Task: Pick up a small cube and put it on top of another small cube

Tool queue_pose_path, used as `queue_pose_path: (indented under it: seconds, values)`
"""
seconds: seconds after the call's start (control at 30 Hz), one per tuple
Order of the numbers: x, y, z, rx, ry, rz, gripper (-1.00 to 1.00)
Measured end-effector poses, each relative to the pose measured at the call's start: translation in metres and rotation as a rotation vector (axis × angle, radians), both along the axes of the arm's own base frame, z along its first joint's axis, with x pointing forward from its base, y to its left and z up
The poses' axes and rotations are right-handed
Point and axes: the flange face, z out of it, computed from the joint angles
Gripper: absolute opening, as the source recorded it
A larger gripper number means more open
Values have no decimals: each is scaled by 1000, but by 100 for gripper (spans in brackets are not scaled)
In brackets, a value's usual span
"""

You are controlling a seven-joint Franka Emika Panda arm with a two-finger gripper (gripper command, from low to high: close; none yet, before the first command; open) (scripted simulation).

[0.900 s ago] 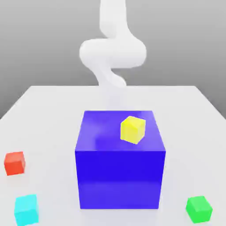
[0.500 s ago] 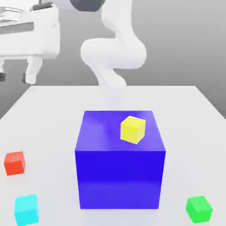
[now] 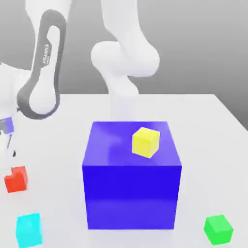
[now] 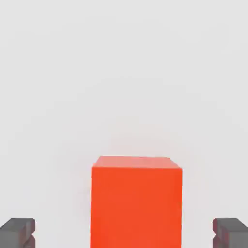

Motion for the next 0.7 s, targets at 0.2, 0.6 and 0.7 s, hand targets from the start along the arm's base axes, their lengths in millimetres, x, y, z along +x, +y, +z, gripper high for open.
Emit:
queue_pose_path:
  seconds: [0.2,0.6,0.7]
  values:
    - [-1,1,-21,1,1,-3,-100]
    - [58,20,52,3,-2,148,-100]
    - [116,50,69,3,-1,303,-100]
